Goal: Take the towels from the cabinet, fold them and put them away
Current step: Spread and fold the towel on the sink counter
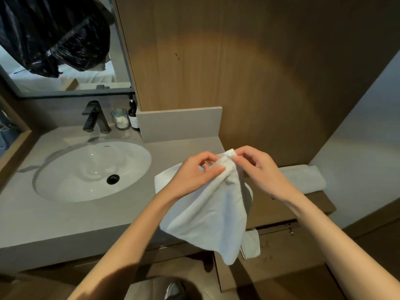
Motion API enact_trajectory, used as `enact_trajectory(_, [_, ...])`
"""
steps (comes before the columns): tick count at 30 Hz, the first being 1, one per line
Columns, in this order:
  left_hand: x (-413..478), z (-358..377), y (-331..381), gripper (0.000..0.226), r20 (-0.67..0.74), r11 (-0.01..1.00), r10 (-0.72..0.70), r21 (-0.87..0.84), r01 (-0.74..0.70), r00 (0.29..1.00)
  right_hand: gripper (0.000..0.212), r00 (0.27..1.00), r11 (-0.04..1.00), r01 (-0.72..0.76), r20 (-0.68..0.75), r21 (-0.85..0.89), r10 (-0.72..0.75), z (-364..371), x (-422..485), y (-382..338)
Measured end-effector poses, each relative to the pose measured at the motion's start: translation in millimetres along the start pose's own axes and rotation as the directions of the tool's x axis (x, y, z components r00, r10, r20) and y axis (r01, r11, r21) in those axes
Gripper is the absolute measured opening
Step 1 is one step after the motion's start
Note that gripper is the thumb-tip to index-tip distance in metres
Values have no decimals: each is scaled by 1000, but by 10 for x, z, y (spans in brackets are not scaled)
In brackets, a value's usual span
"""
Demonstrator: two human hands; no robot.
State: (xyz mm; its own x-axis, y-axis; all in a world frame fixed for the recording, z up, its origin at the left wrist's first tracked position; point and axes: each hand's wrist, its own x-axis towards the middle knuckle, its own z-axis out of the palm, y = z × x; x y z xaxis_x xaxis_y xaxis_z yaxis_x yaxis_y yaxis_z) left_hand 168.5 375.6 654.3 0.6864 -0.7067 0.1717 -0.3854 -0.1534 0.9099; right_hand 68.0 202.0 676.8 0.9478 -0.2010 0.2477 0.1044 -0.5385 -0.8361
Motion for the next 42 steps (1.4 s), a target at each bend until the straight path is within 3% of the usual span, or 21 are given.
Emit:
enact_trajectory(4, [-146, 127, -276, 22, 104, 965, 12, 261, -39, 995, 17, 989, 1000, 27, -147, -11, -28, -323, -243, -34])
enact_trajectory(8, [-365, 125, -784, 34, 131, 879, -152, 472, 73, 980, 17, 963, 999, 3, -268, -35, -12, -569, -443, -2])
enact_trajectory(13, [-696, 45, -1125, 25, 116, 745, -224, 660, 93, 968, 19, 939, 998, -43, -343, -39, 27, -675, -633, 188])
enact_trajectory(16, [-804, -63, -1184, 30, 54, 606, -156, 794, 52, 986, 18, 911, 994, -104, -404, -21, 87, -698, -736, 418])
enact_trajectory(19, [-887, -271, -1155, 28, -4, 561, -114, 825, 68, 993, 18, 890, 980, -198, -419, 2, 180, -655, -851, 711])
enact_trajectory(22, [-981, -478, -1052, 17, -51, 472, 36, 881, 28, 998, 17, 886, 956, -291, -371, 19, 277, -542, -922, 936])
enact_trajectory(24, [-1041, -566, -948, 18, -127, 408, 142, 911, 59, 982, 18, 881, 962, -272, -400, 7, 252, -427, -946, 996])
enact_trajectory(27, [-1138, -623, -727, 27, -275, 419, 301, 898, 133, 913, 16, 835, 973, -224, -526, -57, 162, -317, -914, 1028])
enact_trajectory(29, [-1223, -644, -665, 28, -302, 415, 344, 898, 145, 889, 14, 856, 963, -243, -492, -112, 159, -278, -845, 1067])
enact_trajectory(32, [-1285, -701, -733, 29, -374, 440, 309, 871, 217, 875, 12, 888, 956, -239, -436, -168, 145, -144, -722, 1103])
enact_trajectory(35, [-1251, -794, -838, 21, -452, 479, 251, 827, 296, 856, 20, 897, 956, -273, -387, -109, 212, 67, -554, 1042])
enact_trajectory(39, [-1121, -1054, -1033, 10, -374, 454, 173, 852, 263, 911, 19, 876, 938, -346, -362, -13, 318, 309, -307, 1002])
enact_trajectory(42, [-905, -1235, -1124, 18, -395, 549, 90, 786, 285, 914, 17, 860, 930, -366, -372, 29, 350, 420, -72, 995])
